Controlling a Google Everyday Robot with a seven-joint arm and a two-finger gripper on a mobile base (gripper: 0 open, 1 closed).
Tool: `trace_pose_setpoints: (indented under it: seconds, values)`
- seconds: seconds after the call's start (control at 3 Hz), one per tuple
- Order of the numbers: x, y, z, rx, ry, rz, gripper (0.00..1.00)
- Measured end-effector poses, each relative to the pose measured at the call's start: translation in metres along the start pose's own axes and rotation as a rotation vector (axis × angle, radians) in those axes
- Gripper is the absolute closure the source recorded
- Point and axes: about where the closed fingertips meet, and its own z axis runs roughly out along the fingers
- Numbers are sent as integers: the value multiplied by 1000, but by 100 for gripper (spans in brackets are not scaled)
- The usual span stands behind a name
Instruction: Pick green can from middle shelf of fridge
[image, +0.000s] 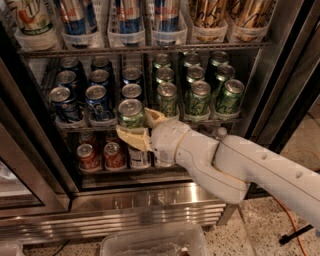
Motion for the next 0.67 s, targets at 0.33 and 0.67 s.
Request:
trace_pose_setpoints:
  seconds: [0.33, 0.67]
  values:
    - [2, -12, -24, -59, 10, -17, 100]
    - [5, -40, -63, -85, -19, -7, 100]
